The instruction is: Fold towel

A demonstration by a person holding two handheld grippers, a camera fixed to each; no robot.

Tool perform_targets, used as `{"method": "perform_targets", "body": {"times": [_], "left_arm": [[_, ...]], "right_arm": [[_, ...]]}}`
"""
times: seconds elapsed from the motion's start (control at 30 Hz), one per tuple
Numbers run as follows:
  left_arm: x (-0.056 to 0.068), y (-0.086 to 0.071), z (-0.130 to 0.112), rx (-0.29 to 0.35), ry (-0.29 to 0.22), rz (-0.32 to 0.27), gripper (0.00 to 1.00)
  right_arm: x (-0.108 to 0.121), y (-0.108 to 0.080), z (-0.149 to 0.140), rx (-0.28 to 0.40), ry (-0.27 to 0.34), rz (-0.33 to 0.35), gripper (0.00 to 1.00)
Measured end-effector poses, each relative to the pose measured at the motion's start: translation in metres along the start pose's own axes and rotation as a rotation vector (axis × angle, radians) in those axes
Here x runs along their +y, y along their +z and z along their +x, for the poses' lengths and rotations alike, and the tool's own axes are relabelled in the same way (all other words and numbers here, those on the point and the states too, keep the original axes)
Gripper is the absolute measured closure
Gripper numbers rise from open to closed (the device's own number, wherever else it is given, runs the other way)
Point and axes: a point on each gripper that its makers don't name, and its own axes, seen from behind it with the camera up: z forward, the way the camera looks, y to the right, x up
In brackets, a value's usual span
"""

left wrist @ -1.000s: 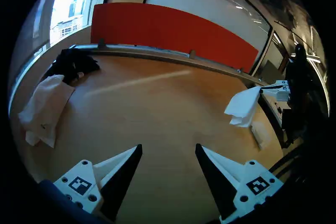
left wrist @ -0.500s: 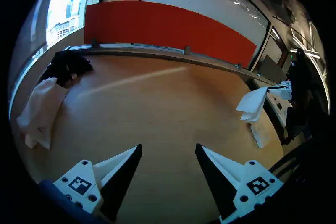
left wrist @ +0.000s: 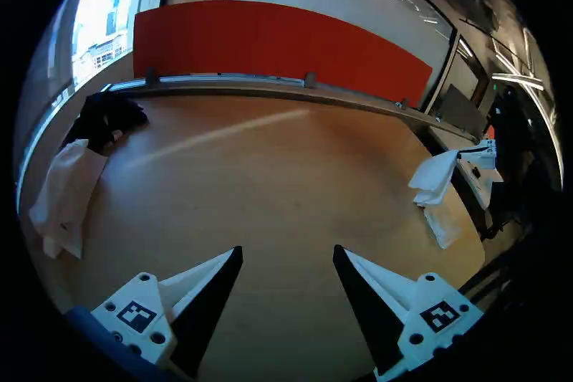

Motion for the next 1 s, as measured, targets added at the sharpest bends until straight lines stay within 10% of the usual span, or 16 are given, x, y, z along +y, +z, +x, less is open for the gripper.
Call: {"method": "perform_targets", "body": {"times": [1.0], "left_arm": [[0.027, -0.004, -0.014, -0.019, 0.049, -0.03, 0.06]], "right_arm": [[0.024, -0.046, -0.15, -0.175, 0.132, -0.084, 0.96]]}}
